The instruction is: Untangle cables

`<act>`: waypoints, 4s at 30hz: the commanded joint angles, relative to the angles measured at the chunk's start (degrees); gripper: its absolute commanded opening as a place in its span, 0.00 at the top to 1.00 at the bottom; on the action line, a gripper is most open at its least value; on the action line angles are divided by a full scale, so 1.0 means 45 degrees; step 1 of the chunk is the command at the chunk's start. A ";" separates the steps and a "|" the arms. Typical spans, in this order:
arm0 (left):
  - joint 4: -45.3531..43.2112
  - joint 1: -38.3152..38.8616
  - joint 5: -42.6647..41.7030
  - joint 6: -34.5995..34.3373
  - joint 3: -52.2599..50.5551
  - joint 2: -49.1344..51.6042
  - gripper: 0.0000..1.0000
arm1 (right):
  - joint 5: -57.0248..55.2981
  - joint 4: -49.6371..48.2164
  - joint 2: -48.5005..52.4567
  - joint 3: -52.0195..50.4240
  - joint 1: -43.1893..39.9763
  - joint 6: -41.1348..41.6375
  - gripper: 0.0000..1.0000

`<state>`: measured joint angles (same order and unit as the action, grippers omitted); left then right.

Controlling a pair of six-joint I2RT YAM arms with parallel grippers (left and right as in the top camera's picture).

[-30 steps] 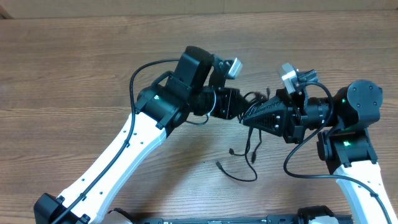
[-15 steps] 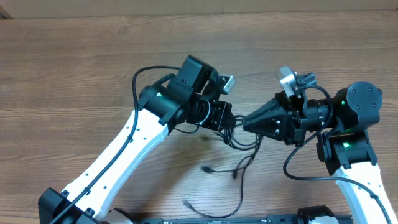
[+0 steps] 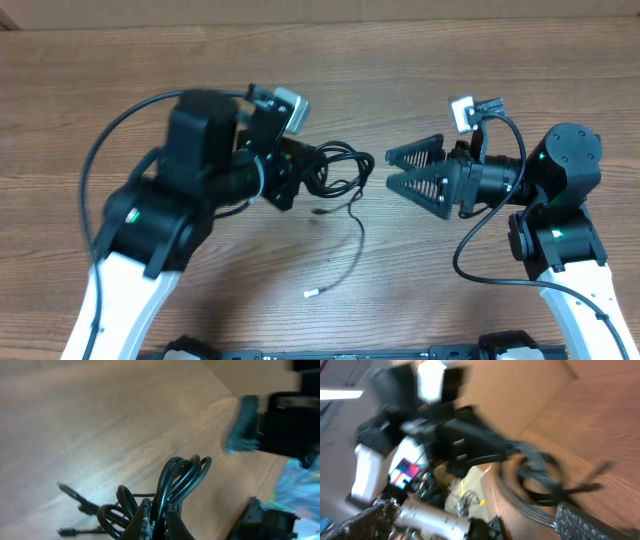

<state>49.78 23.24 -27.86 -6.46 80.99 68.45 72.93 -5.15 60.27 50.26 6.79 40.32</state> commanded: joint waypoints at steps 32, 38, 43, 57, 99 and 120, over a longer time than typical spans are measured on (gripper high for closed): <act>-0.0291 0.0010 -0.7611 0.9156 0.0112 -0.1321 0.96 | -0.5693 1.1895 -0.2569 0.4357 0.0083 -1.3692 0.03; -0.2239 0.0010 -0.7776 0.7305 0.0112 -0.0563 0.96 | -0.4527 1.2998 -0.2574 0.4352 0.0087 -1.4275 0.06; -0.3094 0.0044 -0.7766 0.5790 0.0112 0.0034 0.96 | -0.3876 1.3070 -0.2574 0.4352 0.0087 -1.4367 0.06; -0.3342 0.2390 -0.5119 0.5697 0.0112 0.0359 0.96 | -0.3696 1.2886 -0.2569 0.4352 0.0087 -1.4290 0.08; -0.3230 0.3429 -0.2618 0.1812 0.0112 0.0359 0.00 | -1.0015 1.1132 -0.2569 0.4352 0.0083 -0.1564 0.96; -0.4619 0.7864 0.9457 -0.1035 0.0112 0.1681 0.00 | -1.1108 0.9889 -0.2113 0.4347 0.0073 0.4697 0.96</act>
<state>30.17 58.19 6.04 -11.86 80.97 76.05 23.53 39.77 51.03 68.88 6.90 61.87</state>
